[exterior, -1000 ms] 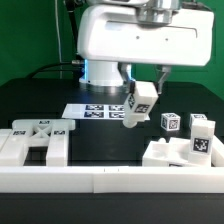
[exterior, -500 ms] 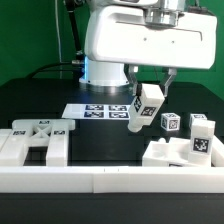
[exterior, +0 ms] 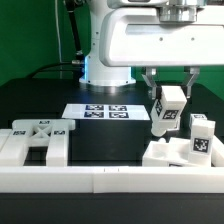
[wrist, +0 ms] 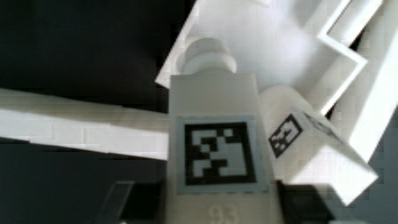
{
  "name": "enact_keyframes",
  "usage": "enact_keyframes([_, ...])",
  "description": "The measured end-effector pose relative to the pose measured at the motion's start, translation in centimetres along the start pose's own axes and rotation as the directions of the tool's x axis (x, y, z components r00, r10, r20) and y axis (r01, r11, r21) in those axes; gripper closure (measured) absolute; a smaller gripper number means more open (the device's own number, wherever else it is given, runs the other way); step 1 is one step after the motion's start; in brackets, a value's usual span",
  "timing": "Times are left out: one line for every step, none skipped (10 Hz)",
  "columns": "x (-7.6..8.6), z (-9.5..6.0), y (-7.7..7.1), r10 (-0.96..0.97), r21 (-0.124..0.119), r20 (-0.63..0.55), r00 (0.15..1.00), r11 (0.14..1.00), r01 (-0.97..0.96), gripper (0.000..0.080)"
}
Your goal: Assemble chair
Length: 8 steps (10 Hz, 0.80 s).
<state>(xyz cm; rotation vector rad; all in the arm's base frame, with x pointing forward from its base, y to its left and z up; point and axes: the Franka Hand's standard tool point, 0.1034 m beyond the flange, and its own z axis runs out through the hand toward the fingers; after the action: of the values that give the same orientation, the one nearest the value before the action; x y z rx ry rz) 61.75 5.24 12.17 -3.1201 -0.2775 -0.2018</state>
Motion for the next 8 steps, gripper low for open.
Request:
enact_keyframes([-0.1, 0.1, 0.0, 0.000, 0.000, 0.003, 1.000, 1.000, 0.000, 0.0509])
enact_keyframes([0.5, 0.0, 0.4, 0.000, -0.008, -0.057, 0.998, 1.000, -0.001, 0.0509])
enact_keyframes([0.6, -0.1, 1.0, 0.007, -0.024, -0.146, 0.989, 1.000, -0.011, 0.0509])
enact_keyframes([0.5, 0.0, 1.3, 0.018, -0.031, -0.185, 0.983, 0.999, -0.024, 0.0509])
enact_keyframes([0.7, -0.1, 1.2, 0.030, -0.030, -0.196, 0.980, 0.999, -0.037, 0.0509])
enact_keyframes([0.9, -0.1, 0.8, 0.034, -0.026, -0.196, 0.980, 0.999, -0.040, 0.0509])
enact_keyframes([0.8, -0.1, 0.9, 0.034, -0.027, -0.194, 0.980, 0.999, -0.040, 0.0509])
enact_keyframes([0.8, 0.0, 0.9, 0.034, -0.027, -0.194, 0.980, 0.999, -0.040, 0.0509])
